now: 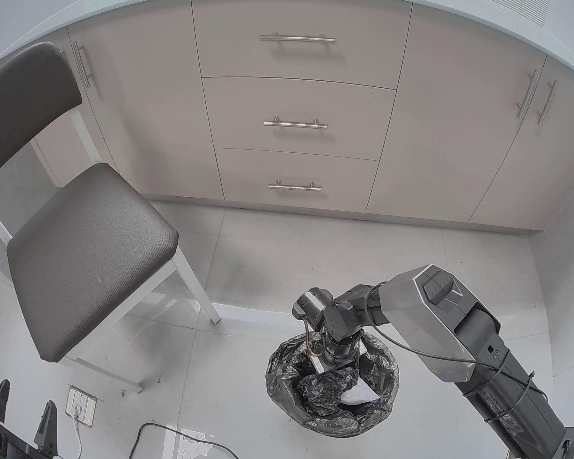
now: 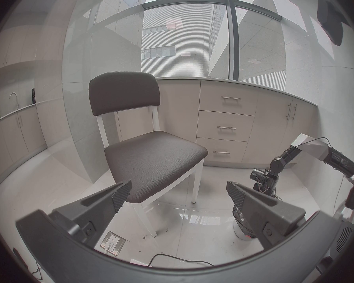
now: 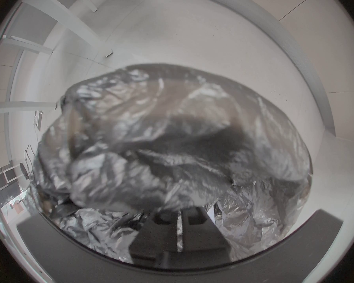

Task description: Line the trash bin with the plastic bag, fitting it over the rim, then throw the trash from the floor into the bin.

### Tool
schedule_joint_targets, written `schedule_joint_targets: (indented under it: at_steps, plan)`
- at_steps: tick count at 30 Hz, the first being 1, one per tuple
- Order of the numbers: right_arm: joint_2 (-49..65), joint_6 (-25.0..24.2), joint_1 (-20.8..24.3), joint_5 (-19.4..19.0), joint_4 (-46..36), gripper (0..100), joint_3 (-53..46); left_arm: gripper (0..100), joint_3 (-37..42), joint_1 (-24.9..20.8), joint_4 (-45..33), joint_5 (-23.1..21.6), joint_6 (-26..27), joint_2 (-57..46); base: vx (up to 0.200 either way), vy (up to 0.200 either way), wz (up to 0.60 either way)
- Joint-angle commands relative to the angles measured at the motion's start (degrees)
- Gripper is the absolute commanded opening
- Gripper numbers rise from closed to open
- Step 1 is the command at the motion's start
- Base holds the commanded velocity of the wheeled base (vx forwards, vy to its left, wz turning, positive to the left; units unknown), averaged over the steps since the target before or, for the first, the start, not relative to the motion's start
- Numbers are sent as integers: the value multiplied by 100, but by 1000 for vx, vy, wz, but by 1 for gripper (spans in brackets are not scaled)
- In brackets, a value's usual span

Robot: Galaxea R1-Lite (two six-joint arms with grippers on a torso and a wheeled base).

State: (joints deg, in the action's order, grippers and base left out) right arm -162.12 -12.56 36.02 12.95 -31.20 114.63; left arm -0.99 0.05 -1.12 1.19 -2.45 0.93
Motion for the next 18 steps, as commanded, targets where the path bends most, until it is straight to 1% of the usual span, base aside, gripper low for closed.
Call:
schedule_joint_targets:
  at_steps: [1,6,18]
  plan:
    - [-214,-1,-8,68,96,0,-4,100,46,4,-2,4,-1,-57,0,0,0]
    - [-346,-10,1,68,149,0,-4,100,46,4,-2,4,-1,-57,0,0,0]
    - [-601,8,-43,76,588,0,-4,100,46,4,-2,4,-1,-57,0,0,0]
